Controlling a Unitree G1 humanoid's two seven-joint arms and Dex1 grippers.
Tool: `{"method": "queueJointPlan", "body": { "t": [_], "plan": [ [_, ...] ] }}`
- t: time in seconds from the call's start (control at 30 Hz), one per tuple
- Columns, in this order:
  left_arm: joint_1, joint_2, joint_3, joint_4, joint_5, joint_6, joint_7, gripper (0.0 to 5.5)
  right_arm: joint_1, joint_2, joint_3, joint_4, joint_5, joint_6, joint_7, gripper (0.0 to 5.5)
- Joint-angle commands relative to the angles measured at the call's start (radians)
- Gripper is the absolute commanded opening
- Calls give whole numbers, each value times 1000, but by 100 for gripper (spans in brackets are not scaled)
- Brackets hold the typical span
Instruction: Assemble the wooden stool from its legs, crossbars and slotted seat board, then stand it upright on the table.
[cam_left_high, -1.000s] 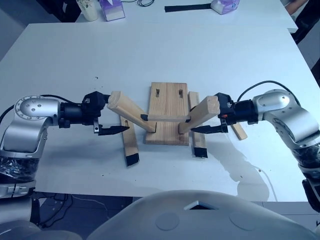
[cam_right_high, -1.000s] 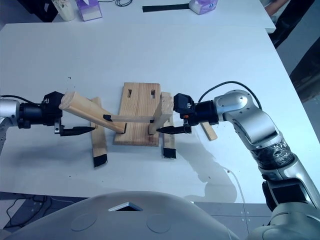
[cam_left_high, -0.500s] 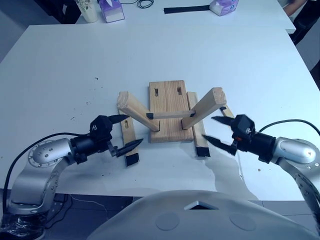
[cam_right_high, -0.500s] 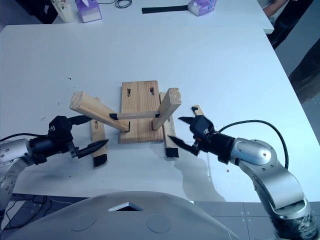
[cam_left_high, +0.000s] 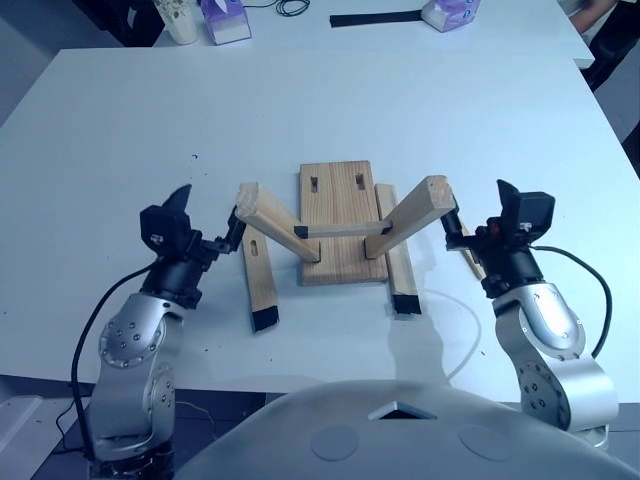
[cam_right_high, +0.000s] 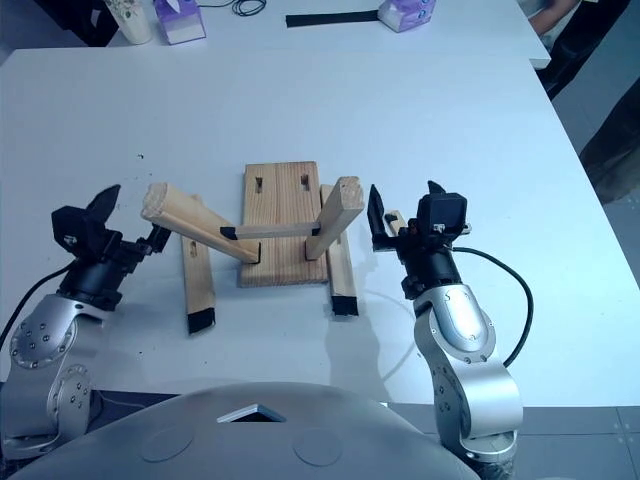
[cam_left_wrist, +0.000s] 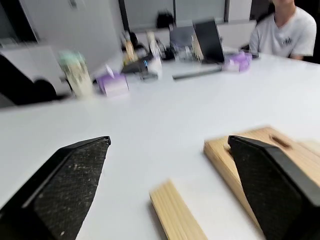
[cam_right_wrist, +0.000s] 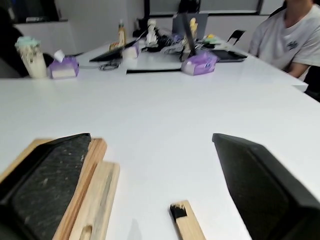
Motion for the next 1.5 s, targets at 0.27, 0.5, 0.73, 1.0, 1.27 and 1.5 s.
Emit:
{"method": "queueJointPlan", "body": {
  "t": [0.27,0.5,0.73,1.0,1.27,1.5],
  "plan": [
    [-3,57,-70,-106,124,68,25,437,-55,-41,169,-85,-116,56,-1,448],
    [-99,38,-358,-130,256,188,55,437,-131,-70,279,-42,-123,155,62,448],
    [-104,64,-89,-26,248,167,79,437,-91,-55,40,19,-142,120,36,448],
    [-27,82,-16,-43,227,112,15,437,-68,-52,5,-64,-143,162,51,448],
    [-177,89,-340,-168,195,156,-94,437,-205,-29,355,-84,-136,281,87,448],
    [-61,134,-232,-79,226,76,-96,437,-168,-76,181,-12,-149,205,121,448]
  ]
}}
